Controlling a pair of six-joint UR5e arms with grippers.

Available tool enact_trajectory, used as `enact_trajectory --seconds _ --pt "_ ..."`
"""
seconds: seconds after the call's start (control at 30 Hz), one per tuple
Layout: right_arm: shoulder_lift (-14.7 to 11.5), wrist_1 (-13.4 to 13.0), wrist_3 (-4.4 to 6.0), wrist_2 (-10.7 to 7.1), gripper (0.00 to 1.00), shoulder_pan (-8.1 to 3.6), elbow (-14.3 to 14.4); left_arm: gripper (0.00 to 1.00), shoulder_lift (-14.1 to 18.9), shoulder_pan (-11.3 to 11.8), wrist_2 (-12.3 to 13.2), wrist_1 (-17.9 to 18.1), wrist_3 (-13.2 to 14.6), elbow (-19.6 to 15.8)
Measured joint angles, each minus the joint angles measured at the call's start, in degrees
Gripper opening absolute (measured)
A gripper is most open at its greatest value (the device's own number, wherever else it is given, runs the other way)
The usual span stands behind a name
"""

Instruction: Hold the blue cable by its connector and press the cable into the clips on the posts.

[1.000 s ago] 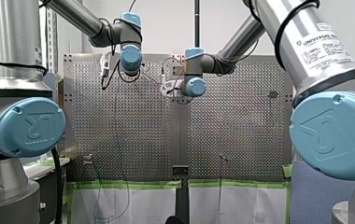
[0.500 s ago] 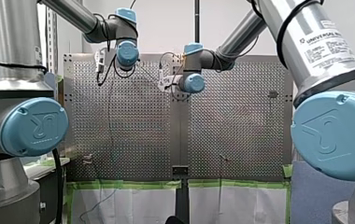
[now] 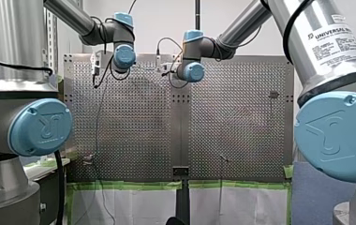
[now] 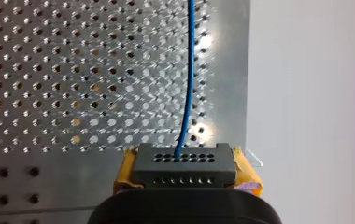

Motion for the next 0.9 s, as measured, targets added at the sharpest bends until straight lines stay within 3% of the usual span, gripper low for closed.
enact_trajectory --seconds 0.37,0.63,0.9 --pt "-1.6 0.3 0.31 -0.09 0.00 0.73 -1.0 0.00 0.0 4.3 1.2 0.1 -2.2 0.1" --pt "-2.2 0.4 2.11 -1.81 0.00 1.21 -1.9 0.00 0.0 6.2 1.5 -0.1 -3.2 1.3" --pt "-2.2 0.6 3.58 -2.21 0.00 1.64 -2.6 0.00 0.0 8.0 2.5 -0.8 -3.4 3.6"
